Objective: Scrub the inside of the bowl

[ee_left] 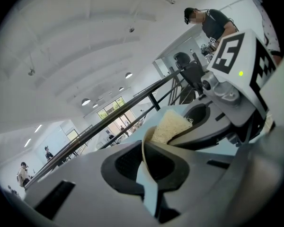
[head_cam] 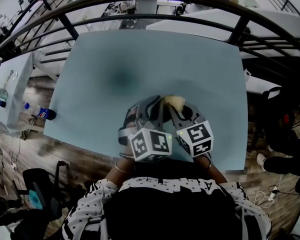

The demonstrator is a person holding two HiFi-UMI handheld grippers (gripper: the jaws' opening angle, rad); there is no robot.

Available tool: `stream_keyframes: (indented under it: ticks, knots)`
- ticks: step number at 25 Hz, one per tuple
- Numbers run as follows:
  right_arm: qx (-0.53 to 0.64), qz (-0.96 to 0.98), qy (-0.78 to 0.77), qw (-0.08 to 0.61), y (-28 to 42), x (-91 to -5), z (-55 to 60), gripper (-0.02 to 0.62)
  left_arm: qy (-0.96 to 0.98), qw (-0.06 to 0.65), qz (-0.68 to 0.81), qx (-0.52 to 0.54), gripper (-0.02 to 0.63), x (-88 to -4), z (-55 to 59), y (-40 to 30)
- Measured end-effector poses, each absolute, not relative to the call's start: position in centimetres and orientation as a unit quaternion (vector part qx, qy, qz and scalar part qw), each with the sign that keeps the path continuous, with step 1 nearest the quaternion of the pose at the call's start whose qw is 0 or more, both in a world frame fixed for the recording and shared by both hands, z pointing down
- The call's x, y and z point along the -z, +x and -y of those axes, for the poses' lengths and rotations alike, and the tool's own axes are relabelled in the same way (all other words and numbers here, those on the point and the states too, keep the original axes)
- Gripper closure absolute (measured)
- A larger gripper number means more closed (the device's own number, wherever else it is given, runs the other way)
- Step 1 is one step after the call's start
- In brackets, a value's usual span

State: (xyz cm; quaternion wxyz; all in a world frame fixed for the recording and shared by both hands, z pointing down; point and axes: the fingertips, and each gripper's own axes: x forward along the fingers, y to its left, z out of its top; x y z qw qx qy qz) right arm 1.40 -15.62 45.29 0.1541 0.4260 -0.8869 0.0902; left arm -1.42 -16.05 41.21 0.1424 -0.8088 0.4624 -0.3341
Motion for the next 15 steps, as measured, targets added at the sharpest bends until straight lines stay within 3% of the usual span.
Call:
stream_keyframes:
  ticks: [15]
  knots:
    - [-0.100,0.884,0.424,0.169,1.6,-46.9,14.9,0.540,-0.815,0.134,-0.463,0.322,0.583,-40.7,16.2,-1.7]
